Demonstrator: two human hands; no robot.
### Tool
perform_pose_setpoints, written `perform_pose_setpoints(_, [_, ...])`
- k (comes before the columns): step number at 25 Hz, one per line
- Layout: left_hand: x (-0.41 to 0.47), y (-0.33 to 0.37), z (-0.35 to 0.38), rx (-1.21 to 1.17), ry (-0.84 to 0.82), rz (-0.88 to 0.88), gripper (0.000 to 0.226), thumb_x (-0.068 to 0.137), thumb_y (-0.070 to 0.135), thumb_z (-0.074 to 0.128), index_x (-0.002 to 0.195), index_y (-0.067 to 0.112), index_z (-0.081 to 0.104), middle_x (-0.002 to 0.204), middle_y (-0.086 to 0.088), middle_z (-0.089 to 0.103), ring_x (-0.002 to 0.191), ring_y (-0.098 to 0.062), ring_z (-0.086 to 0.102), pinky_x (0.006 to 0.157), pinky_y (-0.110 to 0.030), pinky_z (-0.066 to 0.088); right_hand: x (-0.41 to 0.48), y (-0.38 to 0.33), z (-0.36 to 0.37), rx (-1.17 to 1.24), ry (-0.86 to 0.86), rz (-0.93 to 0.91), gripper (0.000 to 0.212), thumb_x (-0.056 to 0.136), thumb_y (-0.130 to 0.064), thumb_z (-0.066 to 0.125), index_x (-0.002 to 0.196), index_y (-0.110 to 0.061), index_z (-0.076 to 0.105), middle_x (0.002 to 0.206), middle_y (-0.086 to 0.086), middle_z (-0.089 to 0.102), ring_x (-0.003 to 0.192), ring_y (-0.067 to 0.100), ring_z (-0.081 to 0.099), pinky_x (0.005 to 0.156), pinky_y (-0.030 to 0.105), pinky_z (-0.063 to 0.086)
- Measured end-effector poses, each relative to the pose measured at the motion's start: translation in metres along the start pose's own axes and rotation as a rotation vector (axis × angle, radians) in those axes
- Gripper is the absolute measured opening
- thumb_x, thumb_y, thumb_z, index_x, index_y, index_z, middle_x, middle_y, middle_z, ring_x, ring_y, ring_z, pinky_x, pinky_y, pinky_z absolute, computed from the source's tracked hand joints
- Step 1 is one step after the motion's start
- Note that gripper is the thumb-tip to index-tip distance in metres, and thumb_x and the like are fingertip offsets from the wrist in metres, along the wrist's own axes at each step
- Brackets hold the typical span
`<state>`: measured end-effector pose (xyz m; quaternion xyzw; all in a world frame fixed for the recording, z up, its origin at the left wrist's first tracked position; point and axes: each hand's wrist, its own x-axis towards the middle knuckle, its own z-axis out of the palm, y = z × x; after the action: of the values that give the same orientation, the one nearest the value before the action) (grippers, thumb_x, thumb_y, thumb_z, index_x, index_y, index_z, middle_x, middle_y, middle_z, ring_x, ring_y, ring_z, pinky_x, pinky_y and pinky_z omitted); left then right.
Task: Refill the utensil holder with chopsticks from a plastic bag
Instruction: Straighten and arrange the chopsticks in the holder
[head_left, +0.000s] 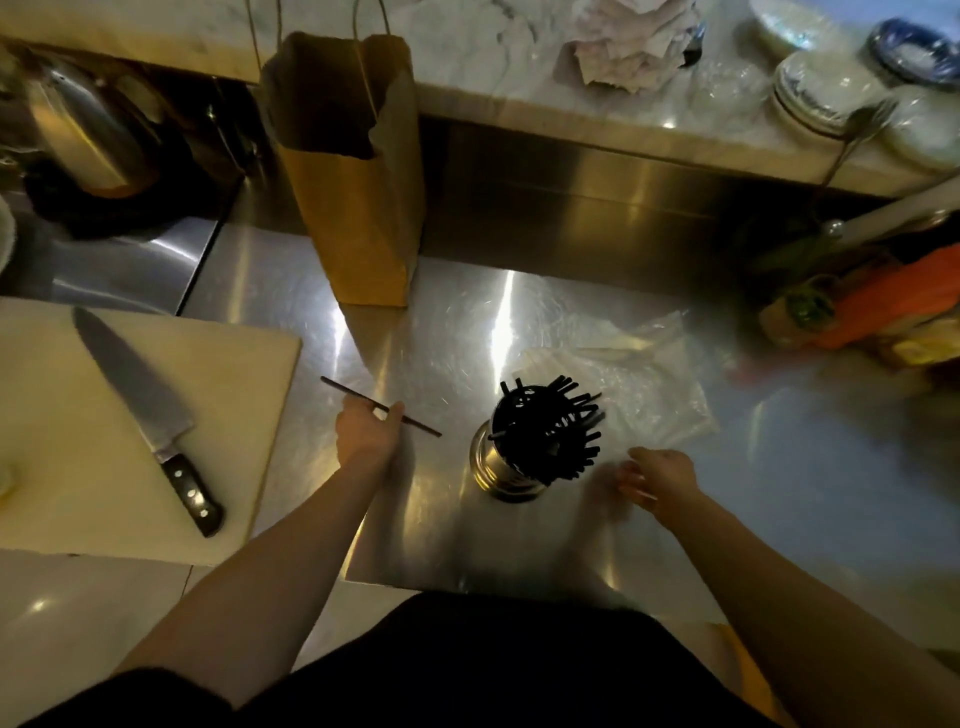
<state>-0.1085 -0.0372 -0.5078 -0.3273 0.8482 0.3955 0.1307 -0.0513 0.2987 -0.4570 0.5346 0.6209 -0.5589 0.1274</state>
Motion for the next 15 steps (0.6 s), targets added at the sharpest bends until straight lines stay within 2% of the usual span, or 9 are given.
perform_pose_setpoints(1, [0.003,0.002,0.001,0.066,0.01,-0.012,0.06,0.085,0.044,0.066,0.123,0.002,0.048,0.122,-0.02,0.058,0.111,-0.039,0.058,0.088,-0.044,0.047,-0.002,0.002,0.001,-0.012,-0.013,-0.006,0.027,0.091,-0.001,0.053,0.067,-0.007,0.041,0.065,0.015,0.046,0.051,0.023,0.045,0.05,0.028,0.035])
perform_pose_setpoints(3, [0.003,0.007,0.002,0.196,0.029,-0.043,0.065,0.086,0.045,0.064,0.128,0.0,0.043,0.128,-0.022,0.055,0.114,-0.042,0.057,0.092,-0.049,0.047,-0.005,0.005,0.002,-0.037,-0.023,-0.022,0.018,0.092,-0.005,0.053,0.076,-0.006,0.046,0.069,0.016,0.052,0.055,0.024,0.052,0.053,0.03,0.042])
perform_pose_setpoints(5, [0.003,0.01,-0.001,0.25,0.034,-0.029,0.056,0.087,0.037,0.065,0.123,-0.002,0.048,0.123,-0.023,0.059,0.112,-0.041,0.059,0.089,-0.046,0.048,-0.006,0.007,0.002,-0.052,-0.038,-0.045,0.007,0.093,-0.009,0.055,0.091,-0.004,0.05,0.078,0.016,0.059,0.062,0.024,0.059,0.059,0.033,0.049])
perform_pose_setpoints(7, [0.004,0.014,-0.006,0.253,0.011,0.007,0.041,0.084,0.027,0.067,0.111,-0.002,0.057,0.112,-0.022,0.064,0.104,-0.04,0.063,0.082,-0.042,0.051,-0.004,0.007,0.001,-0.089,-0.057,-0.073,0.01,0.093,-0.01,0.055,0.099,-0.003,0.051,0.082,0.016,0.06,0.064,0.024,0.06,0.06,0.034,0.05])
perform_pose_setpoints(11, [0.002,0.017,-0.016,0.379,-0.069,0.073,0.034,0.08,0.026,0.073,0.1,0.004,0.058,0.102,-0.016,0.063,0.099,-0.034,0.063,0.073,-0.037,0.049,0.002,0.005,-0.001,-0.192,-0.052,-0.141,0.009,0.092,-0.011,0.057,0.092,-0.005,0.05,0.082,0.017,0.064,0.064,0.025,0.063,0.055,0.033,0.052])
perform_pose_setpoints(15, [-0.014,0.012,-0.018,0.514,-0.15,0.163,0.037,0.073,0.03,0.079,0.084,0.01,0.05,0.083,-0.007,0.056,0.084,-0.028,0.062,0.064,-0.032,0.046,0.005,0.002,-0.001,-0.277,-0.053,-0.183,0.009,0.088,-0.012,0.06,0.083,-0.009,0.053,0.083,0.02,0.068,0.076,0.034,0.069,0.059,0.034,0.054])
